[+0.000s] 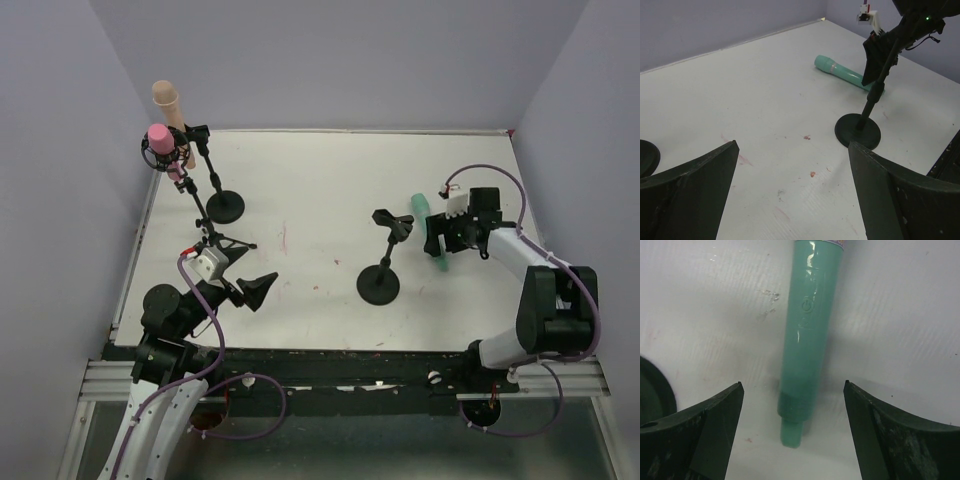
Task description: Attach the microphones to the stand
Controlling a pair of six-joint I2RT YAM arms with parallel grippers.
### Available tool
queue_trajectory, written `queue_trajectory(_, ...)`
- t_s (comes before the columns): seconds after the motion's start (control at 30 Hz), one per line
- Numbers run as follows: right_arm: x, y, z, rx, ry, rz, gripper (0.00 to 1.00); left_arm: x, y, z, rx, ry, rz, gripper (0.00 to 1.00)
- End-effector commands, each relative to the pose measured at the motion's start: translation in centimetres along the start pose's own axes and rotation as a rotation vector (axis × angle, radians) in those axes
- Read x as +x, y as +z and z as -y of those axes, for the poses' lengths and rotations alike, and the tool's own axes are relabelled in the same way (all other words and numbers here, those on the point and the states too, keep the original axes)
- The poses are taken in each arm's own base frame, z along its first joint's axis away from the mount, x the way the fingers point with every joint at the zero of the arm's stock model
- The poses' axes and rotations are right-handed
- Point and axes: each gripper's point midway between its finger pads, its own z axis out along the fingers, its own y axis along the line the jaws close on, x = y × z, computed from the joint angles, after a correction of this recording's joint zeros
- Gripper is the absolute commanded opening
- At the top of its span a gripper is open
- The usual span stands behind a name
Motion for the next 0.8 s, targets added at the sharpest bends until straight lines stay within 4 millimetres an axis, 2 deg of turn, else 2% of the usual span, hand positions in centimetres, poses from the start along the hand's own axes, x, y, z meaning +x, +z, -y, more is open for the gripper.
queue_trajectory(0.0, 0.0, 1.7, 3.0, 0.172, 0.011, -0.042, 0.87, 0.1, 0.0, 0.1, 0.010, 0.020, 0.006, 0.99)
queue_trajectory(0.13, 0.9, 2.7, 3.4, 0.183, 0.025, -0.076, 0.76, 0.2, 0.1, 0.1, 0.011, 0.017, 0.001, 0.99)
queue_trajectory(0.17, 0.9, 3.0, 2.7, 0.170, 0.005, -0.083, 0.75, 0.2, 0.1, 0.1, 0.013, 0.019, 0.001, 0.99)
queue_trajectory(0.27, 1.4, 3.4, 2.6, 0.162, 0.009, -0.103, 0.65, 0.3, 0.1, 0.1, 0.014, 0.018, -0.001, 0.99)
queue_trajectory(0.37, 2.1, 3.8, 2.4, 0.147, 0.014, -0.127, 0.52, 0.2, 0.1, 0.1, 0.014, 0.020, 0.003, 0.99)
queue_trajectory(0.47, 2.1, 3.8, 2.4, 0.144, 0.016, -0.139, 0.35, 0.1, 0.1, 0.1, 0.013, 0.019, 0.003, 0.99)
queue_trajectory(0.57, 1.2, 3.2, 2.1, 0.137, 0.021, -0.113, 0.22, 0.0, 0.0, 0.2, 0.012, 0.012, 0.007, 0.99)
queue_trajectory(0.6, 0.6, 2.9, 2.0, 0.135, 0.027, -0.092, 0.21, -0.1, 0.0, 0.2, 0.012, 0.003, 0.009, 0.99)
queue_trajectory(0.7, -2.3, 1.1, 1.2, 0.093, 0.031, 0.013, 0.17, -0.8, 0.1, 0.8, 0.026, -0.071, 0.016, 0.99)
queue_trajectory(0.77, -4.9, -0.8, -0.2, 0.034, 0.016, 0.090, 0.14, -1.8, 0.3, 1.9, 0.072, -0.174, 0.036, 0.99)
